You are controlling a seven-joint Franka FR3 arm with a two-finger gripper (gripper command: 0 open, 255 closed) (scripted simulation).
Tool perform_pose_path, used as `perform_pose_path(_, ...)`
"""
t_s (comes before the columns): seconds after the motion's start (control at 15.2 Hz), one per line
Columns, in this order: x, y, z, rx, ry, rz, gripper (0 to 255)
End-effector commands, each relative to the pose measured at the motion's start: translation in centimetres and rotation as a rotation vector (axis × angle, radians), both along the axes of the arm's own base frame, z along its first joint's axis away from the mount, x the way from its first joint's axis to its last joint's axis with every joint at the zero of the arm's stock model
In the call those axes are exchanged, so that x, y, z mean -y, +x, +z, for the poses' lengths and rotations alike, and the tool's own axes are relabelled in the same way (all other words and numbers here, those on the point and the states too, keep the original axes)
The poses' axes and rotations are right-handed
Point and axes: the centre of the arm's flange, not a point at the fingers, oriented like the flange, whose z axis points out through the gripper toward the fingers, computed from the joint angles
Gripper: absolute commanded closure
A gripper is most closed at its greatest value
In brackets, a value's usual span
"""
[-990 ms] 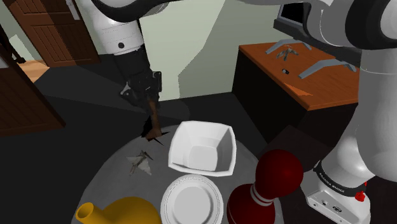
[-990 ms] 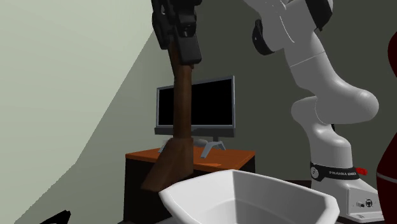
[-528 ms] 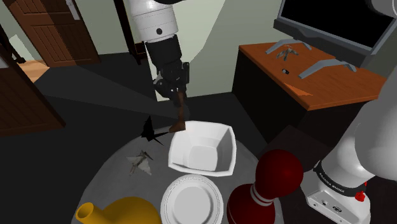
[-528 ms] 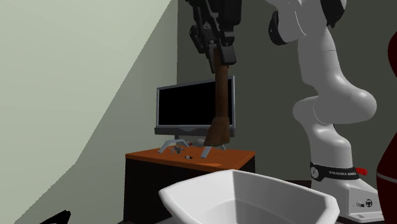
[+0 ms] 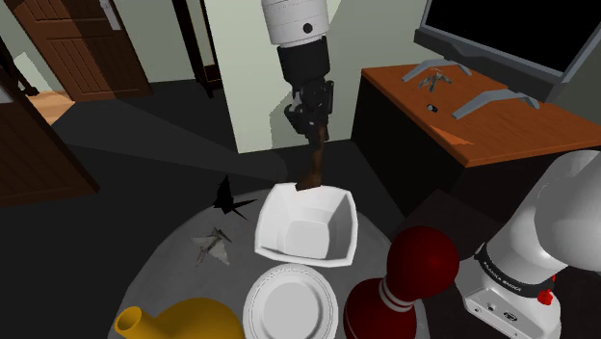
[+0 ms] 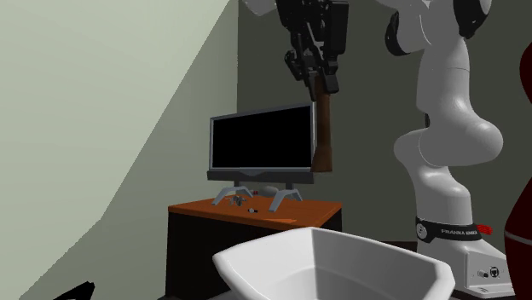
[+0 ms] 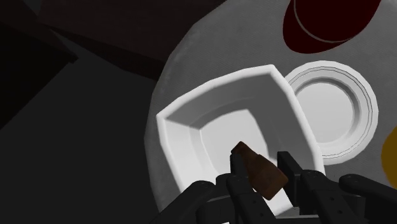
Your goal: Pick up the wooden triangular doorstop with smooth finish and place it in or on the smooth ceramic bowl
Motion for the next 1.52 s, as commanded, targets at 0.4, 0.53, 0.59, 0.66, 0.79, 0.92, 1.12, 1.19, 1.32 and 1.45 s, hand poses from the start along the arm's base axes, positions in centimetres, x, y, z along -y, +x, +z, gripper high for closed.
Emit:
perform_pose_path(0.4, 0.2, -0.3, -4.0, 0.0, 0.0, 0.0, 255)
perform_pose_path(0.53, 0.2, -0.3, -5.1, 0.0, 0.0, 0.0, 255)
perform_pose_path(0.59, 0.2, -0.3, -5.6, 0.0, 0.0, 0.0, 255)
perform_pose_path(0.66, 0.2, -0.3, -6.1, 0.0, 0.0, 0.0, 255)
perform_pose_path(0.79, 0.2, -0.3, -7.2, 0.0, 0.0, 0.0, 255)
perform_pose_path(0.92, 0.2, -0.3, -8.2, 0.0, 0.0, 0.0, 255)
perform_pose_path(1.12, 0.2, -0.3, -9.8, 0.0, 0.0, 0.0, 255)
perform_pose_path(1.19, 0.2, -0.3, -10.3, 0.0, 0.0, 0.0, 255)
perform_pose_path(1.32, 0.2, -0.3, -11.3, 0.0, 0.0, 0.0, 255)
perform_pose_path(1.45, 0.2, -0.3, -11.3, 0.0, 0.0, 0.0, 255)
